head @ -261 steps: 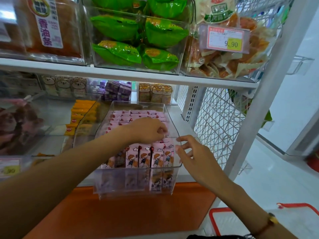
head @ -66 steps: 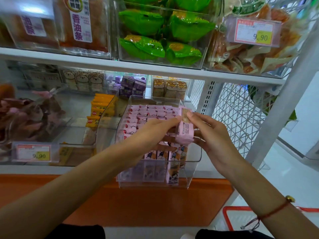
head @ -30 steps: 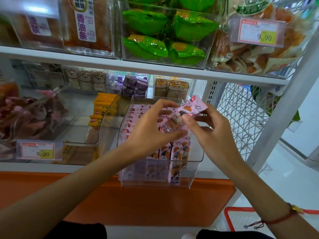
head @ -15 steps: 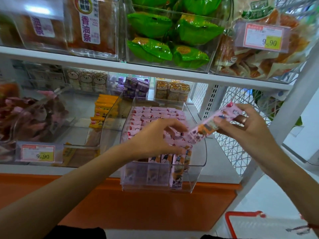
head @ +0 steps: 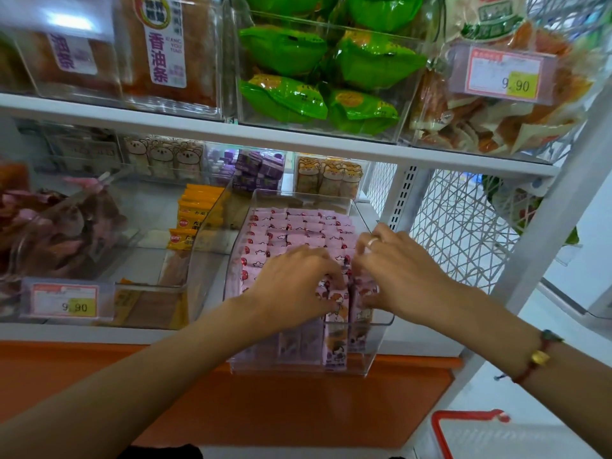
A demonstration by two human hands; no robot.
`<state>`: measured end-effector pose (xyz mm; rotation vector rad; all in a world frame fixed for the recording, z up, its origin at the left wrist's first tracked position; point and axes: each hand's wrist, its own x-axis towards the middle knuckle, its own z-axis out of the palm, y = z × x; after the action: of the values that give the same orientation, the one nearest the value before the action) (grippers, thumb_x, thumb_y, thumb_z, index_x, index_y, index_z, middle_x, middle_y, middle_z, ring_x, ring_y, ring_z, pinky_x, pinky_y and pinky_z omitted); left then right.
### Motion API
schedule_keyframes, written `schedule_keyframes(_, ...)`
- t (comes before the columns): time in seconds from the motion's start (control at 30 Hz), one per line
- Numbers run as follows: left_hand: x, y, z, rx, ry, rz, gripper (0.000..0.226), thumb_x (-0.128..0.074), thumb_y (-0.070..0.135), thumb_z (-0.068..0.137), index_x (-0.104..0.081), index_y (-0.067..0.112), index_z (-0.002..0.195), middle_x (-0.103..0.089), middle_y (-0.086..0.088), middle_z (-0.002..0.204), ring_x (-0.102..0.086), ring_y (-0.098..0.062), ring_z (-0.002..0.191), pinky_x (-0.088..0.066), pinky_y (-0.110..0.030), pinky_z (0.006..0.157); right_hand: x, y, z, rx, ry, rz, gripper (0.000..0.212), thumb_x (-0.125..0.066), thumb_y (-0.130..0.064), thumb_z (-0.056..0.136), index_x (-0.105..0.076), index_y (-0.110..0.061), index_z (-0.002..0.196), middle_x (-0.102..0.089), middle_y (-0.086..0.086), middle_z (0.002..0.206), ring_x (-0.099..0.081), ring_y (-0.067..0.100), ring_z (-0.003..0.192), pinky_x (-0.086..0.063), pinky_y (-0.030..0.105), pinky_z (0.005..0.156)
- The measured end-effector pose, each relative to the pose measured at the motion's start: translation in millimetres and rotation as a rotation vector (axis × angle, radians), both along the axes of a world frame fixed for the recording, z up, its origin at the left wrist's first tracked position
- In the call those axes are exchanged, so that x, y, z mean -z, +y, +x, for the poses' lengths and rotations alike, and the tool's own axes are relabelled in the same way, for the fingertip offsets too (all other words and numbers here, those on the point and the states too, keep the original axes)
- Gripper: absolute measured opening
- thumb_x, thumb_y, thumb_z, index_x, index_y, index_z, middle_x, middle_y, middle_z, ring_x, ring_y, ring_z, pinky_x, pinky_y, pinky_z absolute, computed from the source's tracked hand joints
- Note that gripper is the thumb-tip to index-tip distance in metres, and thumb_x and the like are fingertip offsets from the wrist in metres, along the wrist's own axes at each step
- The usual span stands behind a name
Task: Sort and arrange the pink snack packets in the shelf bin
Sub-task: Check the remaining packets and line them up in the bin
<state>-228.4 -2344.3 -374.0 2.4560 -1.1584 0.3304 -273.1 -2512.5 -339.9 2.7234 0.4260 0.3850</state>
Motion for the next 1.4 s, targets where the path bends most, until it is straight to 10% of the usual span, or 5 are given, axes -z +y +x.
schedule_keyframes(0.33,-40,47,10,-0.308,0.026,-0.543,0.033,-0.065,0.028,0.087,-0.053,0.035,0.117,-0.054,0.024,0.096,-0.052,0.008,0.084,-0.046,-0.015,0.068,-11,-7,-26,-0.006,-0.151,0.419,0.041,-0.059,-0.046,0.086,-0.053,-0.032,0.124,-0.052,-0.009,0.129,-0.045,0.01,0.117,-0.039,0.028,0.086)
schedule_keyframes(0.43,-41,67,26,-0.43,0.282,-0.408,0.044,-0.065,0.029,0.088,-0.045,0.02,0.126,-0.055,0.006,0.1,-0.057,-0.011,0.088,-0.052,-0.032,0.077,-13,-17,-24,0.24,-0.054,0.58,0.05,-0.052,-0.048,0.09,-0.041,-0.026,0.133,-0.061,-0.006,0.115,-0.059,0.011,0.092,-0.044,0.027,0.073)
schedule_keyframes(0.6,-26,58,47,-0.471,0.593,-0.143,0.02,-0.053,0.014,0.094,-0.05,0.012,0.074,-0.053,0.0,0.067,-0.053,-0.009,0.057,-0.045,-0.015,0.049,3,-14,1,0.375,0.188,0.734,0.036,-0.049,-0.034,0.095,-0.044,-0.019,0.128,-0.069,0.0,0.088,-0.066,0.015,0.071,-0.054,0.034,0.076)
schedule_keyframes(1.17,-37,43,78,-0.452,0.663,-0.537,0.023,-0.048,0.014,0.098,-0.055,0.018,0.077,-0.06,0.001,0.069,-0.059,-0.009,0.055,-0.047,-0.021,0.043,3,-33,11,0.215,-0.084,1.062,0.015,-0.055,-0.014,0.094,-0.064,-0.012,0.106,-0.063,-0.008,0.064,-0.059,0.005,0.045,-0.044,0.014,0.05)
schedule_keyframes(1.4,-60,24,97,-0.365,0.583,-0.582,0.039,-0.047,0.041,0.098,-0.063,0.009,0.081,-0.069,-0.011,0.085,-0.068,-0.025,0.079,-0.059,-0.042,0.072,-11,-49,52,0.211,-0.182,1.009,0.02,-0.056,-0.01,0.092,-0.064,-0.01,0.11,-0.064,0.0,0.073,-0.057,0.002,0.053,-0.039,0.01,0.052)
